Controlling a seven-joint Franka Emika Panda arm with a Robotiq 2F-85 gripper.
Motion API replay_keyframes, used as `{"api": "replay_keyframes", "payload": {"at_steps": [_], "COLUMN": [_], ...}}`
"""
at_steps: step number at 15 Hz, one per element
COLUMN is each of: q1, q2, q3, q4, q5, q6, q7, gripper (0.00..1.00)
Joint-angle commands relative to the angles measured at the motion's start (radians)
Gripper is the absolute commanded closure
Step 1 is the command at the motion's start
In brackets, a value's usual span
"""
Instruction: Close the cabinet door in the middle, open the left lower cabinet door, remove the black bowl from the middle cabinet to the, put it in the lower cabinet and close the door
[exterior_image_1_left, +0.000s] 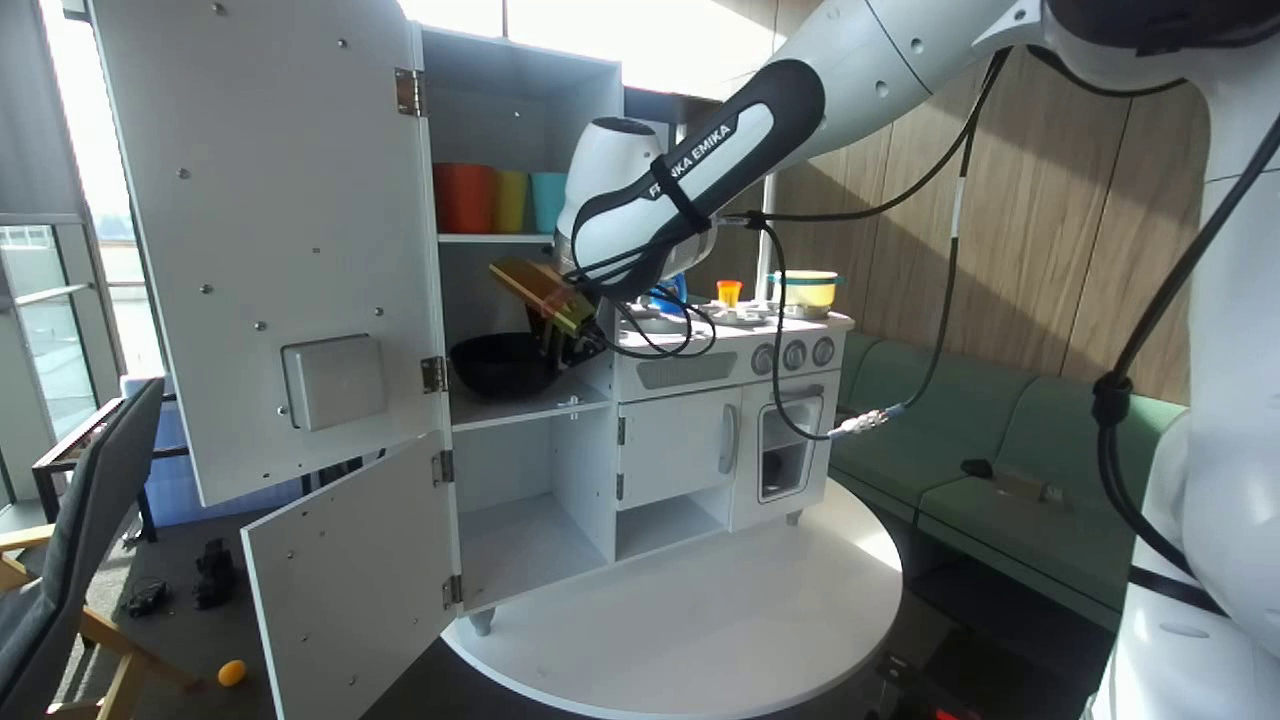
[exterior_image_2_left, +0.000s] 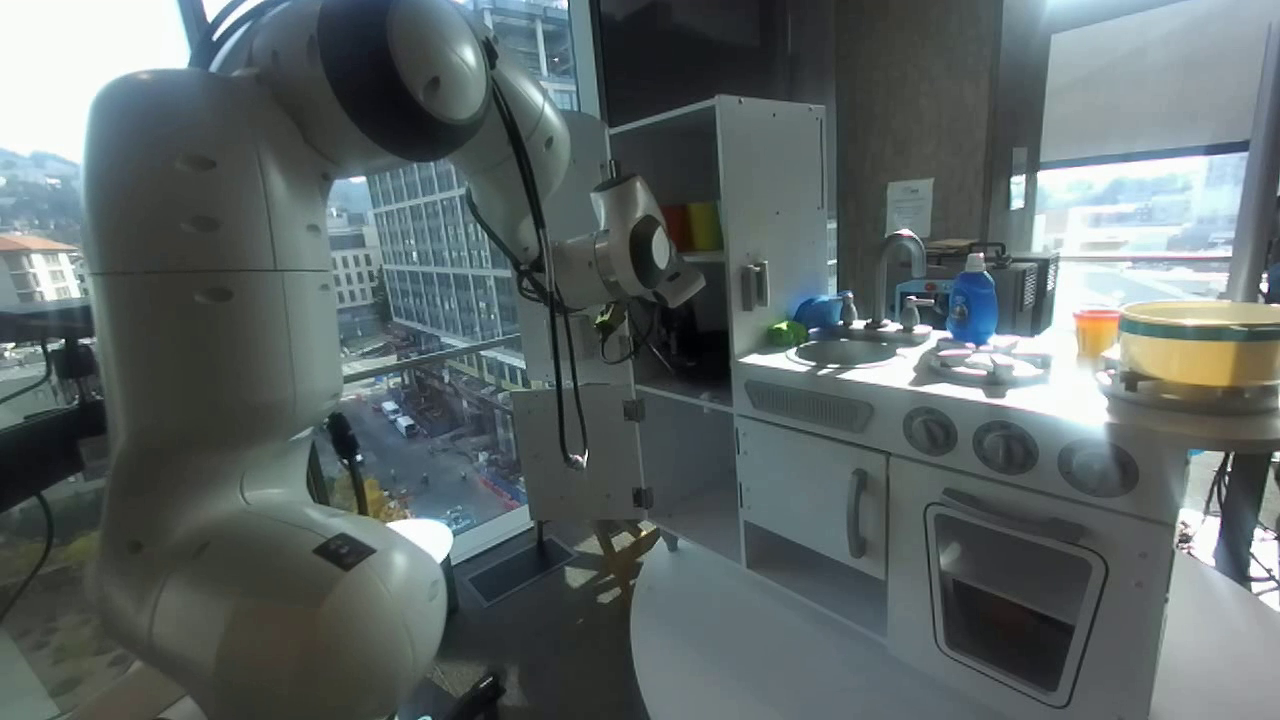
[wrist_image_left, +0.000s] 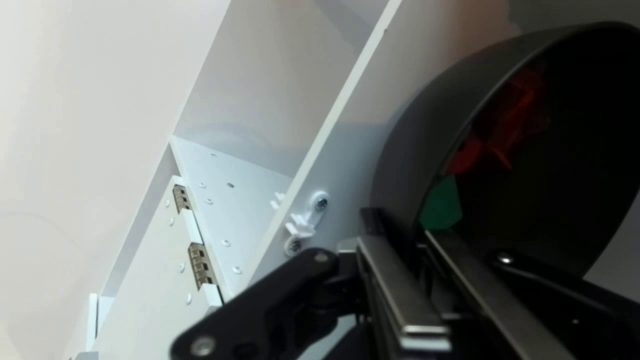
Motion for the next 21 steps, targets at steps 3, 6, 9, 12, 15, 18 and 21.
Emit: {"api": "replay_keyframes", "payload": {"at_steps": [3,6,9,12,15,18,21], "q1": [-0.061,-0.081,-0.102,-0.113,-0.113,-0.111,-0.110], "q2": [-0.111,-0.156,-0.204,-0.256,-0.315,-0.365,-0.411], "q3": [0.061,0.061,0.062,0.063,0.065,0.072,0.083], "q4": [-0.073,-0.099,-0.134,-0.180,-0.236,-0.286,-0.349], "q5": [0.168,0.182,0.203,0.269,0.348,0.406,0.450], "q6": [-0.083,-0.140,-0.180,-0.203,-0.224,-0.259,-0.267], "q7": [-0.234,-0.284,-0.338,-0.424,-0.528,-0.613,-0.678], "gripper": [0.87,0.87,0.87,0.87,0.87,0.87,0.87]}}
